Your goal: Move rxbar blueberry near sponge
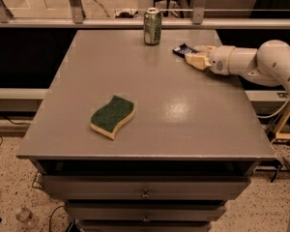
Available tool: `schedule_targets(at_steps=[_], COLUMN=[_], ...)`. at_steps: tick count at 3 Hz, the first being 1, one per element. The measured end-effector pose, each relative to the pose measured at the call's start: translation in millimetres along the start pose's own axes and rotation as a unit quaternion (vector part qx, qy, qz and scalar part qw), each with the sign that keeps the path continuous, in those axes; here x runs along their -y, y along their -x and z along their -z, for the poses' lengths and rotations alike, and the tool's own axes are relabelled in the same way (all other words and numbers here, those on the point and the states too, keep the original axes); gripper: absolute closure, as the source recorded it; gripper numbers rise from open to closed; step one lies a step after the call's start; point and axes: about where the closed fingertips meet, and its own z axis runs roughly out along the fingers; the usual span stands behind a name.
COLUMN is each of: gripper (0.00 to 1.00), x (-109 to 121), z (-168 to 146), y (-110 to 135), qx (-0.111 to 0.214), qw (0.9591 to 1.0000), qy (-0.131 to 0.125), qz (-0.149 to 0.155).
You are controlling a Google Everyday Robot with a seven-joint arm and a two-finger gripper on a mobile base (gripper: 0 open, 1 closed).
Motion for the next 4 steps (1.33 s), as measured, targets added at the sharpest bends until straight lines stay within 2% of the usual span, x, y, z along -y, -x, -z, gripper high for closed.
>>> schedule_targets(at_steps=[4], gripper=[1.0], x=[-0.2], z=[0.0], y=[0.4], qx=[0.0], qw=[1.0], qy=[0.0], qz=[0.0])
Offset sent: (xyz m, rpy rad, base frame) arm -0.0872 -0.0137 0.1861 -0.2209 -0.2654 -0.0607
